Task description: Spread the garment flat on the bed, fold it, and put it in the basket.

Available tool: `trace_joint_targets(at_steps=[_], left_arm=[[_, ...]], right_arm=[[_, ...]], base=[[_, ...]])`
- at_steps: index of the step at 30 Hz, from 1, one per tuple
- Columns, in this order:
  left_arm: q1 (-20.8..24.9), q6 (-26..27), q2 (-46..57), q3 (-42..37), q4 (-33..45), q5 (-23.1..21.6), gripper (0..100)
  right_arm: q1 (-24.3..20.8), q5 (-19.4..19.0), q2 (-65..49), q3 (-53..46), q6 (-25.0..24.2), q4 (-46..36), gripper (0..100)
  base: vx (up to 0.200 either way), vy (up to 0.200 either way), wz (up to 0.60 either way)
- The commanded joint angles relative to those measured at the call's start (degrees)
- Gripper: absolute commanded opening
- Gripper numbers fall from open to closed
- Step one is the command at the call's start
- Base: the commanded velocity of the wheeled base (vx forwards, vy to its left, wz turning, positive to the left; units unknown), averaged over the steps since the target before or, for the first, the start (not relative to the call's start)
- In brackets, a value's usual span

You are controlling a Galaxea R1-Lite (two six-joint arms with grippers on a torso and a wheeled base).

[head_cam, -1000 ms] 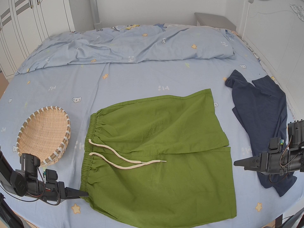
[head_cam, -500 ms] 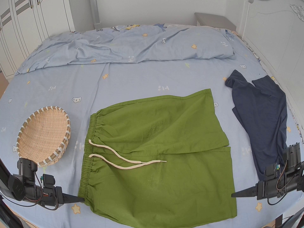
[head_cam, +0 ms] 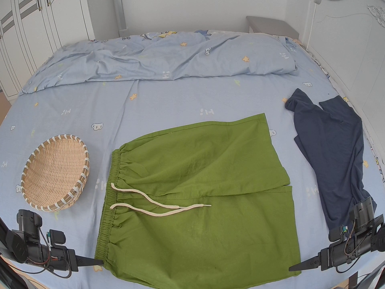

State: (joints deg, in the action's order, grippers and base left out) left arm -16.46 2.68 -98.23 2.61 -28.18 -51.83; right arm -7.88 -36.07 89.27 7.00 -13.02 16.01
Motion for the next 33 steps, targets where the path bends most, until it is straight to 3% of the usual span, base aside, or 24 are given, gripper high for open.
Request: trace_joint_targets(at_steps=[1,13,33], left_arm=[[-0.9,6.5,-2.7,-1.6,0.7,0.1,0],[-2.0,7.7,-4.1,-1.0,0.3,0.1,0],[-2.0,7.6,-3.6,-1.1,0.4,0.1,0]], right_arm=[[-0.5,-2.1,2.8,-0.1,1.3,-0.1,100],[-2.8,-1.8,11.1,-0.1,1.9,2.8,100],[-3.5,-1.5,12.4,0.5,1.2,4.3,100]], base=[[0.000,0.000,0.00],[0.000,0.000,0.00],[0.000,0.000,0.00]])
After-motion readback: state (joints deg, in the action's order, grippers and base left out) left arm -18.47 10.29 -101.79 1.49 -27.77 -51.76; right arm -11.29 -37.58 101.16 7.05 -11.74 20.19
